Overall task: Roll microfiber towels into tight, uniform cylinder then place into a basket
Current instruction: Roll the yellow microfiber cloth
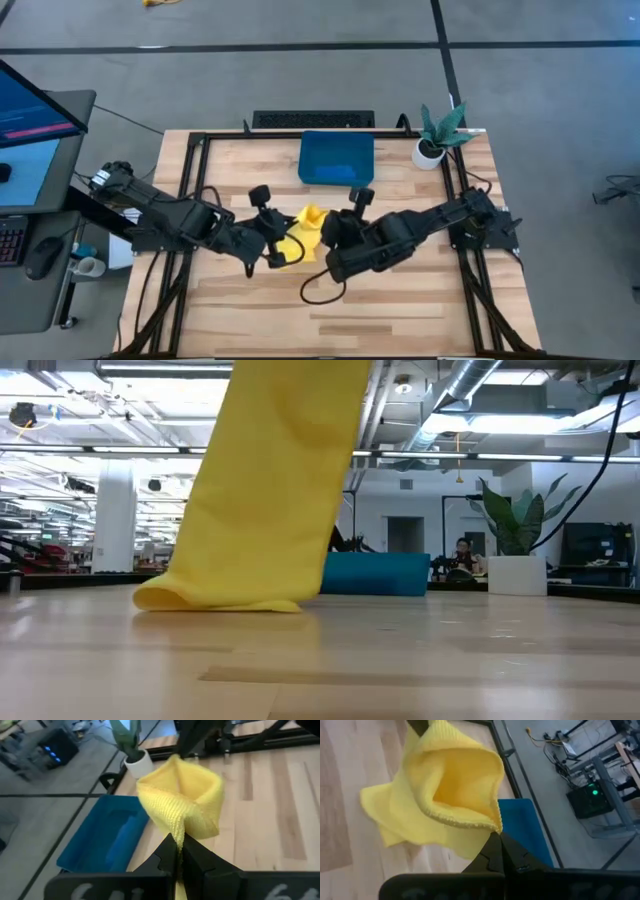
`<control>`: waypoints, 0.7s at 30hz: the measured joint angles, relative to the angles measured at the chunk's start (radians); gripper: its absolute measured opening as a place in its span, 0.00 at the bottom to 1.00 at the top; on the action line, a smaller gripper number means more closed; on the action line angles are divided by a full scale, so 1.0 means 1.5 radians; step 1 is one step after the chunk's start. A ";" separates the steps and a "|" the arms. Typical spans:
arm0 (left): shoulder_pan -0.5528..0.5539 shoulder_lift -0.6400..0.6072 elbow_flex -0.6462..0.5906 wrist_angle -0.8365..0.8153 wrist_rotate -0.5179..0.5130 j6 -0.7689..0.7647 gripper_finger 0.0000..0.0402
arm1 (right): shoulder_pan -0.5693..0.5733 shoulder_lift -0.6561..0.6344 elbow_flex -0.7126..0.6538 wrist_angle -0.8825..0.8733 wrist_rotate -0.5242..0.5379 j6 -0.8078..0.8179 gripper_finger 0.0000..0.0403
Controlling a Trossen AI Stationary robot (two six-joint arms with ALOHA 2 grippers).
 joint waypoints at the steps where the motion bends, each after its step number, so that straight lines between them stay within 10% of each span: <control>1: 0.000 0.000 0.000 0.000 0.007 0.007 0.00 | 0.000 0.000 0.000 0.000 0.000 0.000 0.00; 21: -0.127 -0.001 0.138 0.012 0.094 -0.169 0.00 | 0.169 -0.001 0.079 0.029 -0.009 -0.013 0.00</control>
